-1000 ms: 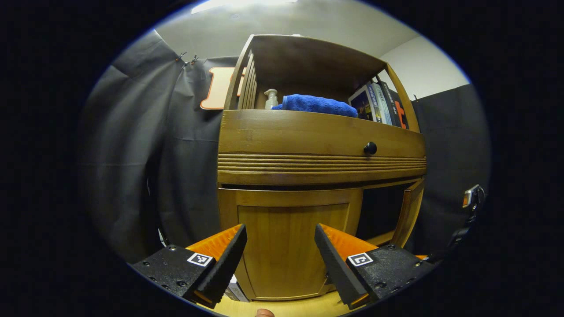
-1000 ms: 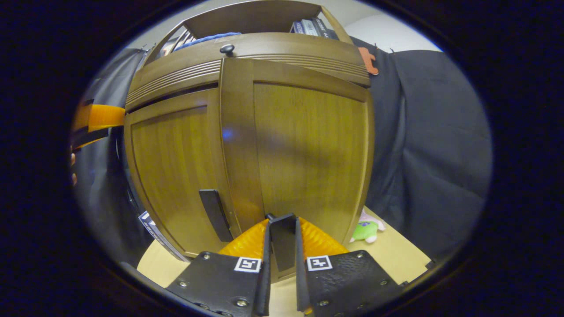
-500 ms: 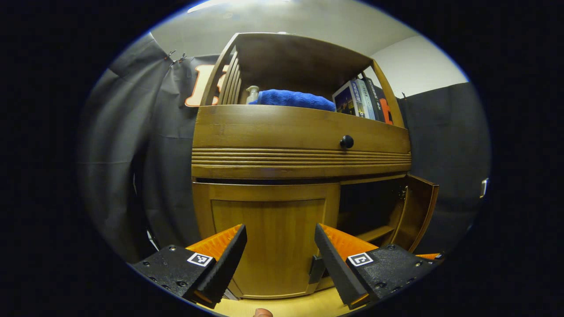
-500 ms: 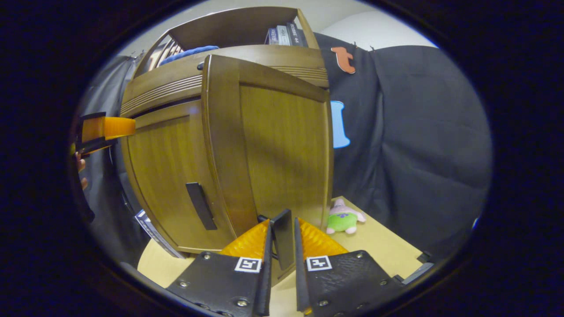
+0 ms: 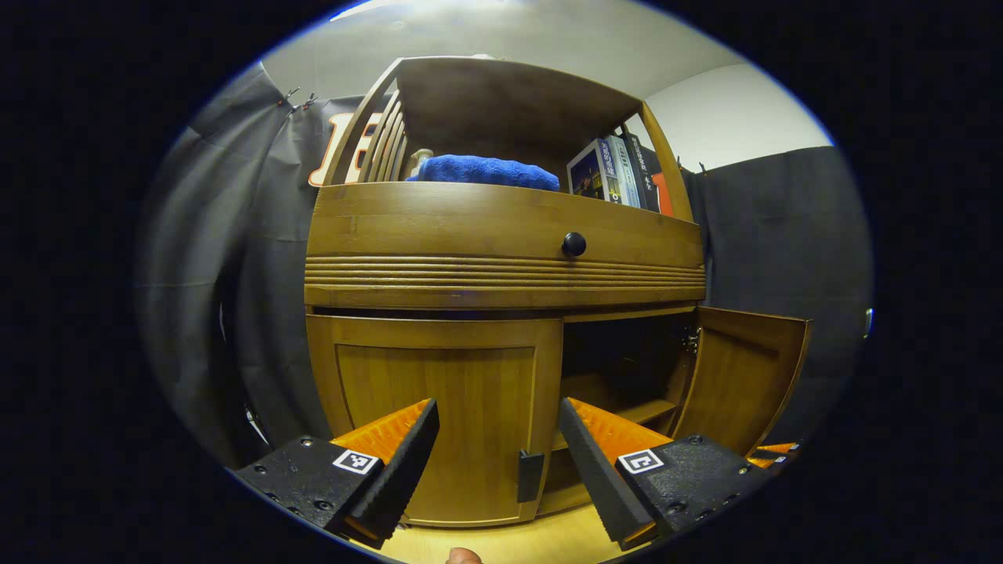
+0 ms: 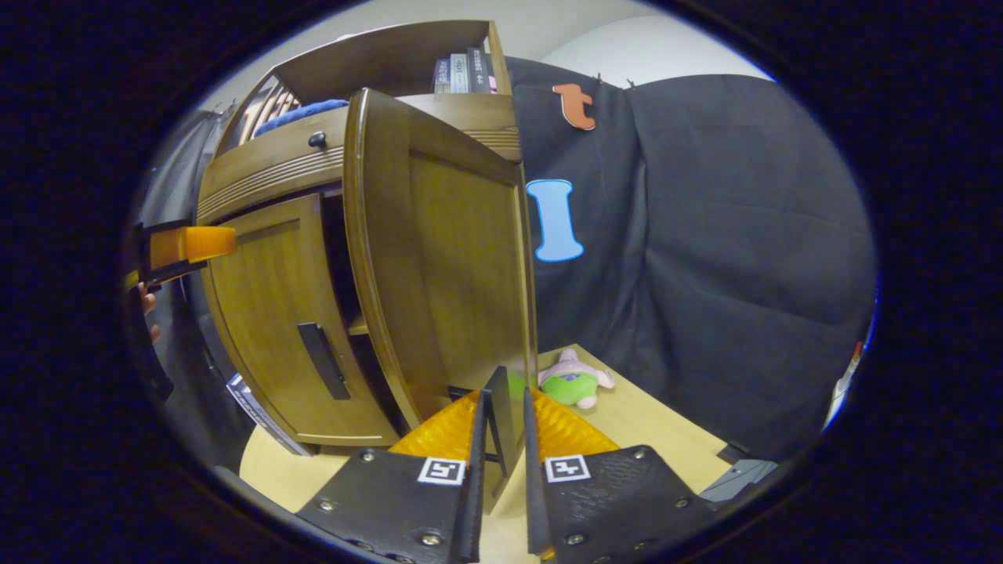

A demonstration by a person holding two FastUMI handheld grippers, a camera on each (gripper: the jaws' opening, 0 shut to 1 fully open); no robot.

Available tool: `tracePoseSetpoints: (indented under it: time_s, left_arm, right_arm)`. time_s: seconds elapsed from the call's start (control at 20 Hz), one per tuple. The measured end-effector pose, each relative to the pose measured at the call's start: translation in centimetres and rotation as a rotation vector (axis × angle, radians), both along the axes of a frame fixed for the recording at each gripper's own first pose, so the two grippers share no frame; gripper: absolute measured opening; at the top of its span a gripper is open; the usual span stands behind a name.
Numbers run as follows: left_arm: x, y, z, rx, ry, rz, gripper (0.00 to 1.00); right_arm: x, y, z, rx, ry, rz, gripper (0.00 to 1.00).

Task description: Open the right door of the double-door shoe cabinet with the right hand, and open the left door with the left hand.

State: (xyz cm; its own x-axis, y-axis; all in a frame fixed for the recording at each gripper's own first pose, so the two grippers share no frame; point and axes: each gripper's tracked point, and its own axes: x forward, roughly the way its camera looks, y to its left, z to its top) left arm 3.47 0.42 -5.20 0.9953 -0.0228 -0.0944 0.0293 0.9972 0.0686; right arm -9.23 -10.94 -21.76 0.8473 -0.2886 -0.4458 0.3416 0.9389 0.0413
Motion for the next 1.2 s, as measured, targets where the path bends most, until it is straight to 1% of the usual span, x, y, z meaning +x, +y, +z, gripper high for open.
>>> tracePoseSetpoints:
  time_s: [0.2, 0.35, 0.5, 0.55, 0.6, 0.65, 0.7, 0.75, 0.8, 0.85, 0.9, 0.95, 1.1, 1.2]
  left_arm:
    - [0.2, -0.5, -0.8, -0.001, 0.014, 0.009, 0.95]
    - [0.6, -0.7, -2.0, -0.002, 0.037, 0.019, 0.95]
    - [1.2, -0.9, -2.8, -0.003, 0.052, 0.029, 0.95]
    - [1.4, -1.0, -3.3, 0.000, 0.058, 0.032, 0.92]
    - [1.7, -1.2, -3.6, 0.002, 0.062, 0.032, 0.92]
    - [2.0, -1.4, -4.0, 0.004, 0.065, 0.032, 0.96]
    - [2.3, -1.6, -4.4, 0.005, 0.070, 0.033, 0.92]
    - [2.6, -1.7, -4.9, 0.008, 0.077, 0.035, 0.92]
    - [3.0, -1.7, -5.4, 0.011, 0.086, 0.039, 0.95]
    - [3.3, -1.9, -6.0, 0.013, 0.096, 0.041, 0.95]
    - [3.8, -2.0, -6.5, 0.016, 0.107, 0.046, 0.91]
    - [4.1, -2.0, -7.2, 0.018, 0.117, 0.051, 0.91]
    - [5.2, -2.0, -9.3, 0.022, 0.151, 0.073, 0.78]
    - [5.6, -1.5, -11.2, 0.021, 0.183, 0.089, 0.72]
  right_arm:
    - [-0.7, -1.6, 0.0, -0.010, 0.010, -0.004, 0.23]
    - [-1.4, -3.3, 0.2, -0.038, 0.019, -0.023, 0.23]
    - [-1.6, -4.3, 0.4, -0.021, 0.017, -0.035, 0.23]
    - [-1.6, -5.0, 0.1, -0.029, 0.019, -0.043, 0.21]
    - [-1.7, -5.5, 0.2, -0.037, 0.021, -0.047, 0.16]
    - [-1.8, -6.0, 0.3, -0.042, 0.023, -0.050, 0.16]
    - [-1.9, -6.4, 0.4, -0.045, 0.024, -0.050, 0.16]
    - [-1.9, -6.9, 0.5, -0.047, 0.025, -0.050, 0.16]
    - [-2.0, -7.2, 0.5, -0.049, 0.025, -0.050, 0.16]
    - [-2.0, -7.7, 0.6, -0.053, 0.026, -0.051, 0.16]
    - [-1.9, -8.1, 0.6, -0.057, 0.028, -0.051, 0.16]
    - [-2.0, -8.4, 0.6, -0.057, 0.031, -0.049, 0.16]
    - [-2.0, -8.8, 0.6, -0.050, 0.033, -0.037, 0.16]
    - [-2.1, -9.1, 0.7, -0.053, 0.039, -0.021, 0.16]
